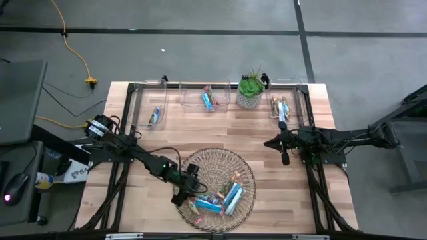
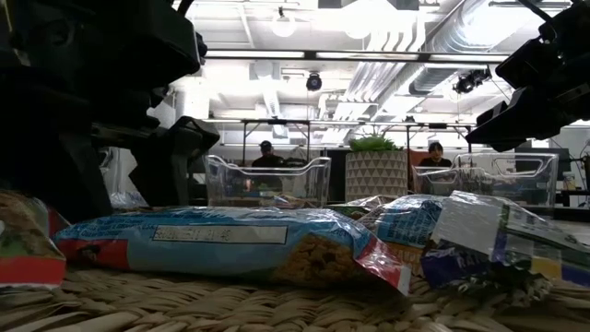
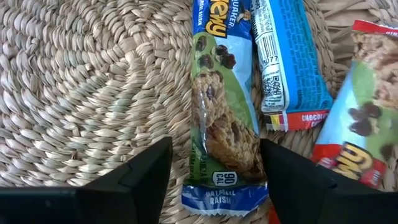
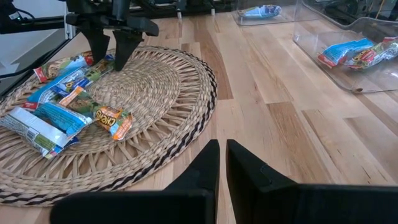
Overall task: Pick and place Granola Bars by type
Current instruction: Put the blue granola bar into the left transparent bin
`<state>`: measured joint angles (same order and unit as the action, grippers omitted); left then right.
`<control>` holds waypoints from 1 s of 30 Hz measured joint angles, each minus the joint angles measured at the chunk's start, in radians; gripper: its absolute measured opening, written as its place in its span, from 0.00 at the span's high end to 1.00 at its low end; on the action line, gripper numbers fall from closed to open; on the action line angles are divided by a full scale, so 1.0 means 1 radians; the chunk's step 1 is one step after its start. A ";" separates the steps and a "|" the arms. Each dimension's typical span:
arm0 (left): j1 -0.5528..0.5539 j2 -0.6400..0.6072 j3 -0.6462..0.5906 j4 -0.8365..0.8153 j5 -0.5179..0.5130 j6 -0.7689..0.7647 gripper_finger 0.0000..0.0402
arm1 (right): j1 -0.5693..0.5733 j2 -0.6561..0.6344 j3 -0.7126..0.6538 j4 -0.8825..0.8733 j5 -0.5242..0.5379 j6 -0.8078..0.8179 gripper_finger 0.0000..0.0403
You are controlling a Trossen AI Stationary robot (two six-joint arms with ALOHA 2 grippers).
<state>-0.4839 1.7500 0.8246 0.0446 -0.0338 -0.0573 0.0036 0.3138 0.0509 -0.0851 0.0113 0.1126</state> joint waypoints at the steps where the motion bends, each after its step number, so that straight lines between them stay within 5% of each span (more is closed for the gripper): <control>1: 0.000 0.000 0.000 0.000 0.000 0.000 0.45 | 0.000 0.000 0.000 0.000 0.000 0.000 0.97; 12: 0.000 0.001 0.000 0.003 0.000 -0.001 0.68 | 0.000 0.000 0.000 0.000 0.000 0.000 0.97; 30: 0.000 -0.004 -0.002 0.004 -0.023 -0.001 0.88 | 0.000 0.000 0.000 0.000 0.000 0.000 0.97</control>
<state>-0.4843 1.7463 0.8227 0.0487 -0.0567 -0.0578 0.0036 0.3138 0.0509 -0.0853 0.0112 0.1126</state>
